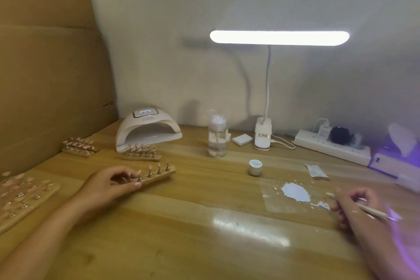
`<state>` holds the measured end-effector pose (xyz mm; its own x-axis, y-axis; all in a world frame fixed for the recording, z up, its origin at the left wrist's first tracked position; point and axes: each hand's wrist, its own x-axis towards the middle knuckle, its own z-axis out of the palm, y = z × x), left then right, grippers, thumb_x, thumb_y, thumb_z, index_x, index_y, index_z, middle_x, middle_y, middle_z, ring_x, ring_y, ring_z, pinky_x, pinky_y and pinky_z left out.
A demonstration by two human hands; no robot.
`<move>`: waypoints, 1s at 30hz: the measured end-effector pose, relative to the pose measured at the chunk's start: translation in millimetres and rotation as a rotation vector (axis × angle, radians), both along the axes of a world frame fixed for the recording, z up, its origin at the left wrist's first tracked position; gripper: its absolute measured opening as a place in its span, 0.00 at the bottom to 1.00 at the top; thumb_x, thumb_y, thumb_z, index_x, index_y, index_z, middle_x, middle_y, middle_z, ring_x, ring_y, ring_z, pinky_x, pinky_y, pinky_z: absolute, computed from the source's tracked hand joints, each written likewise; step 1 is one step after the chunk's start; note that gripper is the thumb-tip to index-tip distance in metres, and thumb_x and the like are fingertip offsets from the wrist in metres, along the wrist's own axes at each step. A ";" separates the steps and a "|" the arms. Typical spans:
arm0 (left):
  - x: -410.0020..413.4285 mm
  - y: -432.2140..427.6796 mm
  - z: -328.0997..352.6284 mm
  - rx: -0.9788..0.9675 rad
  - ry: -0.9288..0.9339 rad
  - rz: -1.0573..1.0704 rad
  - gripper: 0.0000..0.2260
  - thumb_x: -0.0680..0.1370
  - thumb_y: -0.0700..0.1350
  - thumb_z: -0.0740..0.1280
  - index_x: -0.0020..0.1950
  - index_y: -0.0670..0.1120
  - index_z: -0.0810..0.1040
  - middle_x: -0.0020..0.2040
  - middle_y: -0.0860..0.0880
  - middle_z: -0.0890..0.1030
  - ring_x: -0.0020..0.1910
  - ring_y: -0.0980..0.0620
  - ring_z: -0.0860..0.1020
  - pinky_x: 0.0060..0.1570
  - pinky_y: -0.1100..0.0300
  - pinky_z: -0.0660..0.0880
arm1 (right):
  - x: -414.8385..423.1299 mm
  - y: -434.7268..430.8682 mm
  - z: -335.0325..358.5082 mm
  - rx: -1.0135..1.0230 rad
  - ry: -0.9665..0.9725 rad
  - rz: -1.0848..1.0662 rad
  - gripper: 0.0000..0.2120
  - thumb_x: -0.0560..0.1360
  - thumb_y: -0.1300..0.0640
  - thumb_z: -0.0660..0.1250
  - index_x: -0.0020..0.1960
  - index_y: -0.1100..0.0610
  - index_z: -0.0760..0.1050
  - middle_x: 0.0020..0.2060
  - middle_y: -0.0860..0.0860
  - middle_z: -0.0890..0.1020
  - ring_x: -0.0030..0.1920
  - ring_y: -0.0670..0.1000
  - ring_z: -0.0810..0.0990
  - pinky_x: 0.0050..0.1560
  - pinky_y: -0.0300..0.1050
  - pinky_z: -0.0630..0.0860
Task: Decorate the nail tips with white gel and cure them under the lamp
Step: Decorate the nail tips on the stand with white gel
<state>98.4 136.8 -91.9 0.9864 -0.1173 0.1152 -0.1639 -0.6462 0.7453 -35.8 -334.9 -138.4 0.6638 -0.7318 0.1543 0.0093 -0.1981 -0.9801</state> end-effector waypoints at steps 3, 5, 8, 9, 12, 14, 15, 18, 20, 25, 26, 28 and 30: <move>-26.7 -52.7 17.9 -0.048 0.053 -0.237 0.11 0.66 0.56 0.74 0.47 0.60 0.84 0.48 0.55 0.84 0.48 0.58 0.82 0.45 0.66 0.74 | -1.5 8.7 5.5 0.003 0.015 -0.047 0.09 0.74 0.49 0.71 0.43 0.52 0.73 0.31 0.47 0.85 0.23 0.43 0.76 0.31 0.42 0.71; -40.6 -103.9 18.0 -0.004 0.089 -0.488 0.10 0.69 0.58 0.73 0.50 0.62 0.82 0.50 0.59 0.83 0.49 0.60 0.81 0.46 0.66 0.76 | -1.0 8.2 9.0 0.025 0.042 -0.047 0.07 0.73 0.52 0.70 0.43 0.53 0.75 0.29 0.46 0.84 0.22 0.40 0.75 0.30 0.41 0.69; -51.1 -177.0 7.1 0.062 0.067 -0.764 0.09 0.73 0.52 0.74 0.53 0.57 0.82 0.49 0.60 0.80 0.49 0.60 0.78 0.50 0.65 0.76 | -1.0 2.7 11.7 0.090 0.047 -0.027 0.08 0.75 0.53 0.71 0.41 0.55 0.74 0.24 0.46 0.81 0.21 0.41 0.74 0.29 0.41 0.69; -51.2 -196.3 4.1 0.076 0.042 -0.823 0.09 0.74 0.50 0.74 0.54 0.56 0.82 0.49 0.59 0.79 0.48 0.60 0.78 0.49 0.66 0.75 | -2.9 2.4 11.9 0.107 0.012 -0.022 0.10 0.76 0.52 0.71 0.41 0.54 0.74 0.23 0.47 0.80 0.22 0.42 0.73 0.27 0.40 0.70; -47.5 -233.4 -4.1 0.086 -0.011 -0.905 0.10 0.74 0.49 0.75 0.54 0.55 0.82 0.48 0.58 0.78 0.46 0.60 0.76 0.46 0.69 0.71 | -11.7 3.0 11.0 0.122 -0.113 -0.002 0.14 0.77 0.47 0.71 0.44 0.56 0.73 0.24 0.48 0.79 0.22 0.43 0.71 0.22 0.35 0.68; -45.2 -243.2 -14.7 0.052 -0.041 -0.902 0.10 0.73 0.50 0.75 0.54 0.56 0.82 0.48 0.60 0.77 0.46 0.60 0.75 0.46 0.70 0.71 | -14.7 2.7 14.0 0.138 -0.180 0.056 0.17 0.75 0.43 0.70 0.45 0.57 0.74 0.26 0.50 0.80 0.22 0.44 0.70 0.22 0.33 0.67; -45.1 -245.0 -20.7 0.030 -0.075 -0.892 0.10 0.73 0.50 0.75 0.53 0.57 0.82 0.48 0.61 0.77 0.46 0.60 0.75 0.46 0.70 0.70 | -15.2 3.2 16.3 0.144 -0.193 0.096 0.18 0.74 0.40 0.68 0.46 0.56 0.75 0.28 0.52 0.81 0.21 0.45 0.69 0.22 0.33 0.66; -45.2 -245.7 -30.9 -0.044 -0.207 -0.834 0.09 0.73 0.49 0.75 0.51 0.58 0.81 0.47 0.61 0.77 0.44 0.59 0.74 0.42 0.71 0.69 | -16.3 9.6 20.9 0.049 -0.142 0.226 0.18 0.75 0.36 0.63 0.44 0.50 0.80 0.31 0.56 0.84 0.21 0.47 0.70 0.23 0.34 0.67; -44.6 -246.5 -33.0 -0.064 -0.248 -0.806 0.09 0.72 0.49 0.75 0.50 0.58 0.81 0.48 0.60 0.76 0.43 0.58 0.74 0.41 0.71 0.68 | -17.8 14.7 22.2 -0.009 -0.091 0.280 0.17 0.75 0.38 0.64 0.43 0.49 0.82 0.31 0.56 0.84 0.23 0.47 0.74 0.24 0.34 0.69; -46.1 -245.9 -31.9 -0.058 -0.275 -0.808 0.09 0.73 0.50 0.75 0.52 0.58 0.81 0.48 0.58 0.77 0.43 0.55 0.74 0.41 0.69 0.69 | -27.2 20.6 25.2 -0.261 0.030 0.301 0.16 0.75 0.38 0.64 0.39 0.48 0.81 0.29 0.50 0.84 0.28 0.47 0.82 0.28 0.35 0.74; -46.5 -244.9 -31.2 -0.065 -0.272 -0.808 0.09 0.74 0.48 0.75 0.52 0.58 0.81 0.48 0.58 0.78 0.43 0.55 0.75 0.41 0.68 0.70 | -29.5 22.2 25.6 -0.346 0.055 0.306 0.16 0.75 0.38 0.63 0.39 0.48 0.81 0.29 0.48 0.84 0.28 0.46 0.82 0.30 0.34 0.74; -48.3 -243.0 -29.4 -0.105 -0.260 -0.807 0.11 0.74 0.45 0.75 0.54 0.56 0.82 0.49 0.59 0.79 0.45 0.53 0.77 0.43 0.66 0.73 | -33.7 26.1 29.4 -0.332 0.057 0.335 0.15 0.74 0.39 0.65 0.40 0.49 0.81 0.29 0.48 0.84 0.28 0.46 0.81 0.29 0.34 0.74; -50.6 -242.1 -26.0 -0.178 -0.204 -0.806 0.12 0.73 0.43 0.75 0.55 0.53 0.82 0.49 0.61 0.79 0.46 0.52 0.78 0.45 0.63 0.77 | -37.4 25.1 37.4 -0.138 0.058 0.425 0.11 0.71 0.42 0.70 0.41 0.49 0.82 0.32 0.51 0.85 0.30 0.46 0.81 0.31 0.35 0.74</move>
<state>47.8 -105.3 -117.9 0.5670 -0.7383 0.3652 -0.6660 -0.1500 0.7307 -73.2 -309.8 -101.1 0.9114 -0.3676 0.1848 0.0640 -0.3171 -0.9462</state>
